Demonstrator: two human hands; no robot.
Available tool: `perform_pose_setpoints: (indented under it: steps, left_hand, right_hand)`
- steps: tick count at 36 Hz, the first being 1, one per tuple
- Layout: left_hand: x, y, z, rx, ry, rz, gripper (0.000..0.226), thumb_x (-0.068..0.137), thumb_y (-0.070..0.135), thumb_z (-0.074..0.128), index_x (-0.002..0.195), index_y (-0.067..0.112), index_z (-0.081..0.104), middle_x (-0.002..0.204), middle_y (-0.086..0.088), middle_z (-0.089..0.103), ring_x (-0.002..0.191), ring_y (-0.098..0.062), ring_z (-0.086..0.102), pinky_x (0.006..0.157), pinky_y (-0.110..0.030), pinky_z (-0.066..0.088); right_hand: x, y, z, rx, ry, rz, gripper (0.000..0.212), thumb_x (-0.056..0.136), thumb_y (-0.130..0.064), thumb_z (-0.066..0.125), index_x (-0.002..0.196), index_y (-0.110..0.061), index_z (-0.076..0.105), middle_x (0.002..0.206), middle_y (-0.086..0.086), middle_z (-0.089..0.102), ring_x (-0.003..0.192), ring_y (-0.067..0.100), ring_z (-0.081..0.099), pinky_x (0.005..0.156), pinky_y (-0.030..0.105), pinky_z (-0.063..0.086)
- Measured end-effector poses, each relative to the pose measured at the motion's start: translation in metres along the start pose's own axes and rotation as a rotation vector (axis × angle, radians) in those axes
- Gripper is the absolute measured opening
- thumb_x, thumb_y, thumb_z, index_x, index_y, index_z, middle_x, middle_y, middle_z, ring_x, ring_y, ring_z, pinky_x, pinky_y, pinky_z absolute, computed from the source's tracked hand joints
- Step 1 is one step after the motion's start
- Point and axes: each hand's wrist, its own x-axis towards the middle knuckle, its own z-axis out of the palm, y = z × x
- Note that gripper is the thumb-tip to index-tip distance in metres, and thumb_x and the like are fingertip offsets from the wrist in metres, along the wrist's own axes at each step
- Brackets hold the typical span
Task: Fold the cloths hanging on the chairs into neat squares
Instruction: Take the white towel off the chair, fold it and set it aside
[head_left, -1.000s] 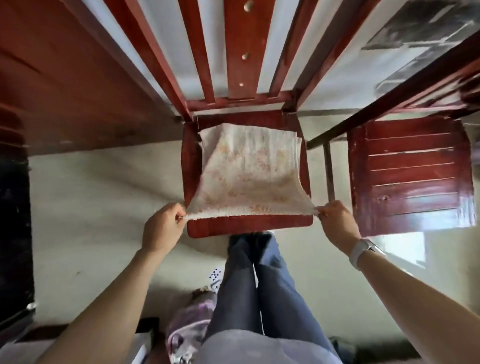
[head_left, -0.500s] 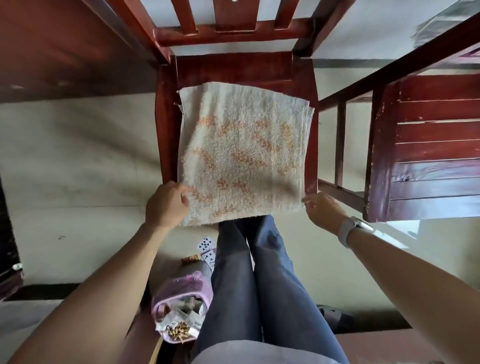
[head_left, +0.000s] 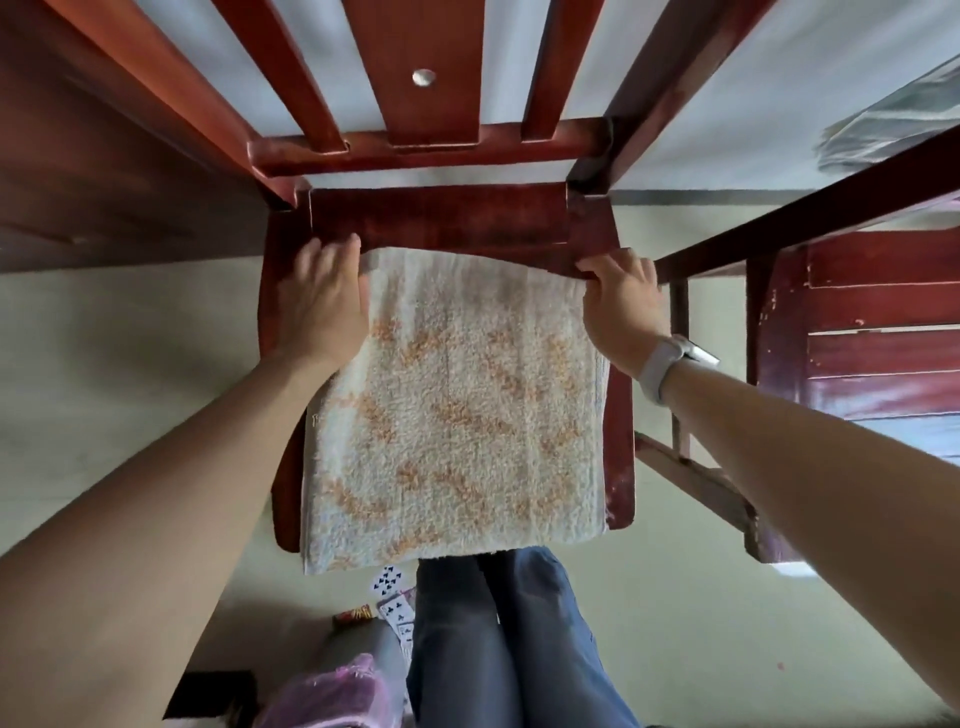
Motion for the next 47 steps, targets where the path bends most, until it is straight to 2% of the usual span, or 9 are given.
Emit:
perform_pose_setpoints:
  steps: [6,13,19,22,28,34,38,44,47]
  left_hand:
    - [0.015,-0.004,-0.006,0.053,-0.052,-0.058,0.045,0.086,0.011,0.053,0.129,0.005,0.040,0.124,-0.023,0.041,0.118,-0.040,0.033,0.094,-0.050,0.035]
    - [0.022,-0.010,-0.017,0.050,-0.021,0.044,0.007,0.082,0.007,0.054,0.089,0.009,0.057,0.110,-0.013,0.049,0.108,-0.034,0.040,0.088,-0.045,0.035]
    - [0.012,-0.019,-0.016,0.015,-0.160,0.053,0.056,0.087,0.015,0.055,0.138,0.017,0.031,0.138,-0.009,0.035,0.122,-0.032,0.033,0.096,-0.047,0.034]
    - [0.012,-0.021,-0.013,0.069,-0.172,0.077,0.062,0.087,0.014,0.054,0.143,0.022,0.027,0.146,-0.005,0.024,0.128,-0.030,0.024,0.099,-0.046,0.035]
    - [0.015,-0.012,-0.012,0.060,-0.102,0.102,0.041,0.080,0.004,0.059,0.118,0.013,0.048,0.130,-0.009,0.036,0.121,-0.030,0.030,0.092,-0.045,0.034]
    - [0.017,-0.008,-0.017,0.045,-0.085,0.148,0.065,0.070,-0.012,0.050,0.128,0.016,0.038,0.117,-0.011,0.047,0.115,-0.031,0.034,0.095,-0.044,0.029]
    - [0.012,-0.011,-0.021,0.054,-0.031,0.270,0.045,0.072,-0.015,0.048,0.104,0.014,0.061,0.103,-0.009,0.054,0.103,-0.029,0.043,0.088,-0.040,0.031]
    - [-0.009,-0.015,-0.036,-0.138,-0.095,0.196,0.022,0.085,0.004,0.056,0.100,0.016,0.067,0.100,-0.002,0.067,0.092,-0.024,0.060,0.073,-0.033,0.044]
    - [-0.010,-0.020,-0.045,-0.248,-0.351,0.052,0.003,0.087,0.017,0.059,0.090,0.016,0.059,0.081,-0.001,0.063,0.075,-0.019,0.057,0.067,-0.036,0.044]
  right_hand:
    - [0.015,0.005,0.009,-0.192,-0.087,0.010,0.033,0.093,-0.027,0.045,0.124,-0.017,0.046,0.127,0.009,0.045,0.119,0.027,0.039,0.099,0.045,0.033]
    - [0.013,0.002,0.012,-0.154,-0.110,0.008,0.026,0.092,-0.026,0.047,0.113,-0.012,0.052,0.116,0.009,0.047,0.111,0.026,0.041,0.098,0.043,0.036]
    - [-0.012,0.007,0.002,-0.011,0.002,-0.144,0.016,0.093,-0.015,0.043,0.101,-0.009,0.056,0.102,0.007,0.061,0.096,0.022,0.049,0.089,0.034,0.034]
    - [-0.027,0.010,0.001,0.053,-0.025,-0.247,0.012,0.091,-0.010,0.048,0.097,-0.007,0.058,0.094,0.007,0.065,0.086,0.021,0.054,0.084,0.032,0.037]
    - [-0.050,0.007,-0.006,0.075,-0.372,-0.469,0.015,0.089,-0.009,0.056,0.099,-0.010,0.066,0.096,0.006,0.070,0.079,0.014,0.063,0.080,0.028,0.053]
    - [-0.062,0.003,-0.010,0.088,-0.703,-0.313,0.022,0.092,-0.017,0.052,0.110,-0.021,0.063,0.115,-0.002,0.065,0.103,0.014,0.061,0.098,0.024,0.038]
    - [-0.057,0.005,-0.015,0.190,-0.783,-0.185,0.022,0.091,-0.014,0.053,0.111,-0.015,0.062,0.115,0.001,0.063,0.099,0.011,0.057,0.092,0.020,0.038]
    - [-0.038,0.017,-0.016,0.298,-0.343,0.055,0.017,0.091,-0.009,0.049,0.094,-0.013,0.065,0.091,0.010,0.066,0.069,0.022,0.059,0.062,0.033,0.051]
    - [-0.026,0.021,-0.016,0.267,-0.165,0.095,0.018,0.091,-0.010,0.047,0.095,-0.008,0.064,0.086,0.011,0.062,0.063,0.016,0.052,0.052,0.023,0.041]
